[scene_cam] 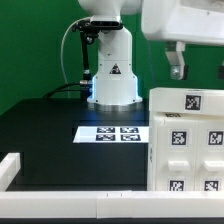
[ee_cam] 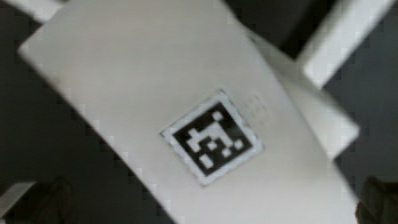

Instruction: Assemble cabinet

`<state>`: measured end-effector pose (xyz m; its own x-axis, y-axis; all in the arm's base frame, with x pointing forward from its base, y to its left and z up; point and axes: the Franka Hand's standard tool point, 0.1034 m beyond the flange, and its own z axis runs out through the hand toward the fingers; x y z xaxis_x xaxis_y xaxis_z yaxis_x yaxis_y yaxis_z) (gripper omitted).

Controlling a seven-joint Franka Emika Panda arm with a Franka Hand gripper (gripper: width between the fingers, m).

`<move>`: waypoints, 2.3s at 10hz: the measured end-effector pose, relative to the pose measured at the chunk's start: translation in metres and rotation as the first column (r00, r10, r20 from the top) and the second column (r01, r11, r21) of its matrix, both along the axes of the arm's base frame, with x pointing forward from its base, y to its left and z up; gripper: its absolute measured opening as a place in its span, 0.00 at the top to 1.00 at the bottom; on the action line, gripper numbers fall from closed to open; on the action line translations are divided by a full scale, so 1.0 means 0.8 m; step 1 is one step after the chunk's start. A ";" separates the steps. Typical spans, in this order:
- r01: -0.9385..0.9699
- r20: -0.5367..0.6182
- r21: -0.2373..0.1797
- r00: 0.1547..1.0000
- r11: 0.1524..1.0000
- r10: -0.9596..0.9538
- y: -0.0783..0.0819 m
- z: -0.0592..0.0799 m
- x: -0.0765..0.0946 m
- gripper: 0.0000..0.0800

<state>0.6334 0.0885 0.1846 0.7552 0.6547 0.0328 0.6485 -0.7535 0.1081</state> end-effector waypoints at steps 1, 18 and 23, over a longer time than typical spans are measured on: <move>-0.147 -0.063 -0.022 0.987 0.989 0.145 0.006 -0.004 -0.006 0.00; 0.099 0.036 -0.067 0.995 0.993 -0.097 -0.017 -0.035 0.000 0.31; 0.776 0.089 0.077 0.621 0.627 -0.779 -0.013 -0.036 0.000 0.31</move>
Offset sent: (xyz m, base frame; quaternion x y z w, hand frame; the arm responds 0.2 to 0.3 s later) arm 0.0000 0.0000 0.0000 0.0000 0.0000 -0.1938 0.9810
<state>0.6336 0.0783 0.1556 0.9726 -0.1774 0.1500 -0.1945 -0.9750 0.1074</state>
